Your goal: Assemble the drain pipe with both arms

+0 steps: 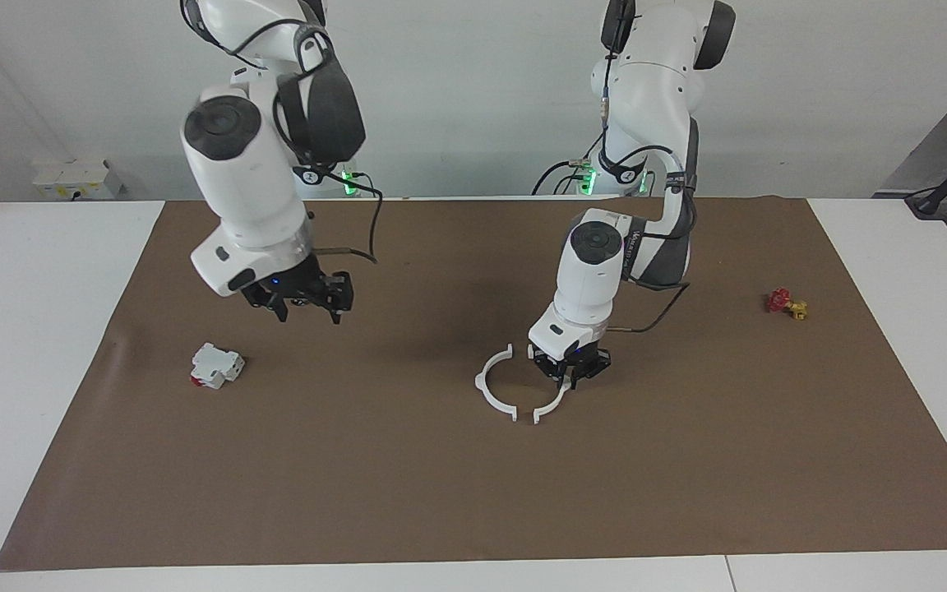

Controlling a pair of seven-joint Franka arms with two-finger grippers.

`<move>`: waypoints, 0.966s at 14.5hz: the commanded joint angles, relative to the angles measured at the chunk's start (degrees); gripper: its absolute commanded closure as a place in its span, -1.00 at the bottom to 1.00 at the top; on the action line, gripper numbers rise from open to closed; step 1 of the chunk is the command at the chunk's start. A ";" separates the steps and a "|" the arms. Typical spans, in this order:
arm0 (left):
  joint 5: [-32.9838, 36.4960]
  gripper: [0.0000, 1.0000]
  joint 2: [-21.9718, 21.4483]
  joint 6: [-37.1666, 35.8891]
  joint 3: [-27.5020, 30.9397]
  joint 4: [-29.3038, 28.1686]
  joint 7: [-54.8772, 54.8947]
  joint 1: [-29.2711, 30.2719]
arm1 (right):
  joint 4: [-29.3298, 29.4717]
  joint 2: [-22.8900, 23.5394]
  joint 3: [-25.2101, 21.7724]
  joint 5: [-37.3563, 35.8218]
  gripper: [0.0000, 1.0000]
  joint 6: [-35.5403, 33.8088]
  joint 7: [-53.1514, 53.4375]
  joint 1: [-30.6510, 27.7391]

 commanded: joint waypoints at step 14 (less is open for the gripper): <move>1.41 1.00 0.37 5.44 0.96 -1.16 -2.10 -1.51 | -23.28 -23.21 0.57 0.37 -0.94 -0.60 -5.89 -4.11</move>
